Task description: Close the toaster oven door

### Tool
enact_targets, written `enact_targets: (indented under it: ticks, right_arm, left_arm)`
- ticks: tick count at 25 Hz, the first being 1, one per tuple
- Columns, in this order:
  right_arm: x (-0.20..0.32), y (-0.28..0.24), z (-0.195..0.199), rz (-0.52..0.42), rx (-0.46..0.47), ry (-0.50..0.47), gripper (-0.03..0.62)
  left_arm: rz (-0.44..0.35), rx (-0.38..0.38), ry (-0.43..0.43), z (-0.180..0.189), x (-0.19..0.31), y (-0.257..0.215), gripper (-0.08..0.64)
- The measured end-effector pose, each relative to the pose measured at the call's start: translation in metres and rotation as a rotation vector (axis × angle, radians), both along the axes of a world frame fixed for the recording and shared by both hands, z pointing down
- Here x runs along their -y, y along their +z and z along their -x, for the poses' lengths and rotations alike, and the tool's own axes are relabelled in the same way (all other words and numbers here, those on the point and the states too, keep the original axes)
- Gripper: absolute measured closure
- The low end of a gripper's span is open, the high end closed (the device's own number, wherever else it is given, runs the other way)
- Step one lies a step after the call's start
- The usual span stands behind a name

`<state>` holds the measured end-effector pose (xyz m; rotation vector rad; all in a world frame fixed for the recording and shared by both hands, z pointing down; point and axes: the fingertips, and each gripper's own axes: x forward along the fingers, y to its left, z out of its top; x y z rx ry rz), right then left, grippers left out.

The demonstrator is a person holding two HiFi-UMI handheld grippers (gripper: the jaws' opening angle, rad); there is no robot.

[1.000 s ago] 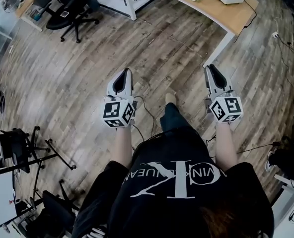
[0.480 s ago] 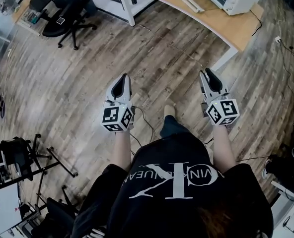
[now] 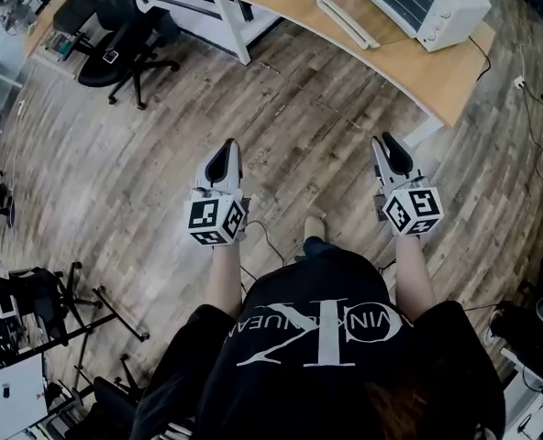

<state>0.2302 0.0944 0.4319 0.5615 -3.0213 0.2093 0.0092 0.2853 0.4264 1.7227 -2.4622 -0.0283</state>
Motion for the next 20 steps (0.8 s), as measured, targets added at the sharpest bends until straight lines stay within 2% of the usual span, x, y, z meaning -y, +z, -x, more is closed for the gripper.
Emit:
enact_targets:
  ticks: [9,20]
  right_arm:
    - [0.057,-0.002,0.031,-0.021,0.009,-0.002,0.52]
    - [0.101,-0.001,0.031,-0.015,0.015,0.034,0.52]
  left_arm:
    - [-0.03,0.021,0.005,0.029,0.06,-0.006,0.549]
    - [-0.037,0.049,0.055,0.04,0.123,-0.017,0.549]
